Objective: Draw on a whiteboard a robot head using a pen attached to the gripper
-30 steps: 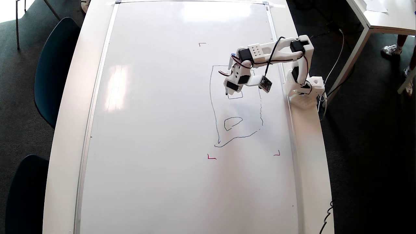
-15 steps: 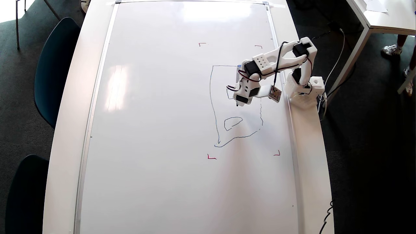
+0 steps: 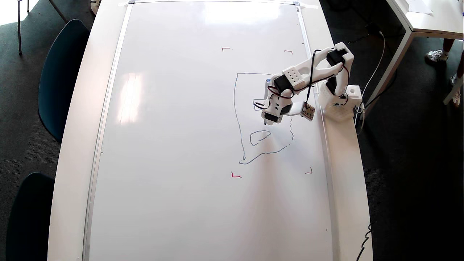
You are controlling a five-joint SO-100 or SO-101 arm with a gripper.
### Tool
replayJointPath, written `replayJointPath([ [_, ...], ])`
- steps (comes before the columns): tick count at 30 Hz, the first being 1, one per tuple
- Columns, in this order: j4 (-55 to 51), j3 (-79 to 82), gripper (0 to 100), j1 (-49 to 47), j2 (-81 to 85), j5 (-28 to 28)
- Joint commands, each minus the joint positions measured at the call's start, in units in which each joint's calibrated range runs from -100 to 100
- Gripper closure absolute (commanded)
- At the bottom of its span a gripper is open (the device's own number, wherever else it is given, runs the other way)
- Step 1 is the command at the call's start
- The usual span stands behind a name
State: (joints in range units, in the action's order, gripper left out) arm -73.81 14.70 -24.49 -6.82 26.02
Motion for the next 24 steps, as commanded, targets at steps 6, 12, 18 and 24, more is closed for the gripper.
replayJointPath([
  [6,0.2,0.3,99,-0.6,0.1,-0.2],
  [12,0.2,2.0,99,-0.6,0.1,-0.2],
  [18,0.2,2.2,99,-2.0,0.0,-0.2],
  [24,0.5,2.6,99,-2.1,-0.4,-0.2],
])
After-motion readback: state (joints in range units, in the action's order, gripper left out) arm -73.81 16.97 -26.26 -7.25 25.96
